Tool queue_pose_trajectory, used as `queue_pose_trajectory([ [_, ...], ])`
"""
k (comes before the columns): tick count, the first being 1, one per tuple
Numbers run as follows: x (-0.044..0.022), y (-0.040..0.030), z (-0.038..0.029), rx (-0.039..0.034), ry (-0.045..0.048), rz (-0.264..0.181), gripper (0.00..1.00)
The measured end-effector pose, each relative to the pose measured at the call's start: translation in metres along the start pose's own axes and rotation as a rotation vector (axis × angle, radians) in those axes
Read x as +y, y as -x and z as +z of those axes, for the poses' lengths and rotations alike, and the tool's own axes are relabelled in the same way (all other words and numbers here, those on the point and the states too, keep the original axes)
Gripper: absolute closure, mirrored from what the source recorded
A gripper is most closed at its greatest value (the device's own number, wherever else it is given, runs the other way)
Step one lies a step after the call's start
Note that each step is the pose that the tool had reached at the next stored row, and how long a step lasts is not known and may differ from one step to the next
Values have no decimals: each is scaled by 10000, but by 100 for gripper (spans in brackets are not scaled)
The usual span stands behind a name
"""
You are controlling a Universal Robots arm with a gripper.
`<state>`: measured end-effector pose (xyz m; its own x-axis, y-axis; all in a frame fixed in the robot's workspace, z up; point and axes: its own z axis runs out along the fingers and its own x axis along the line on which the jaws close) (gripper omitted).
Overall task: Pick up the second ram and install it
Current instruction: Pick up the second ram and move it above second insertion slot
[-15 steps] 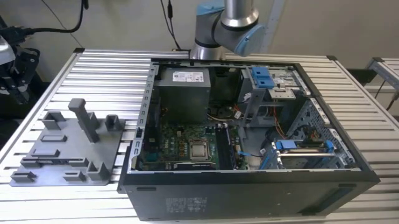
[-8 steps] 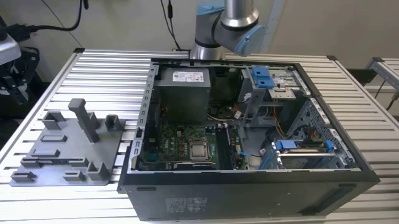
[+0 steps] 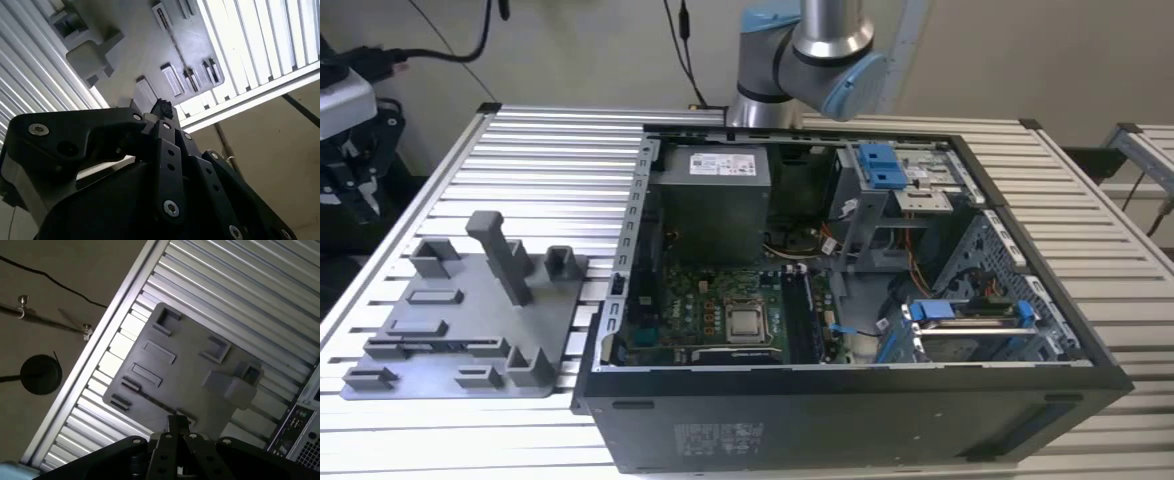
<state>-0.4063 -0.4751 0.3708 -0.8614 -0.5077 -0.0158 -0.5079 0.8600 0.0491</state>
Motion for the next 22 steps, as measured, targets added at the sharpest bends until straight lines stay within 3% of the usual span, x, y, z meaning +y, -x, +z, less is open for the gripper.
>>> queue_pose_trajectory([
  [22, -10, -6, 0, 124, 40, -2550, 89],
])
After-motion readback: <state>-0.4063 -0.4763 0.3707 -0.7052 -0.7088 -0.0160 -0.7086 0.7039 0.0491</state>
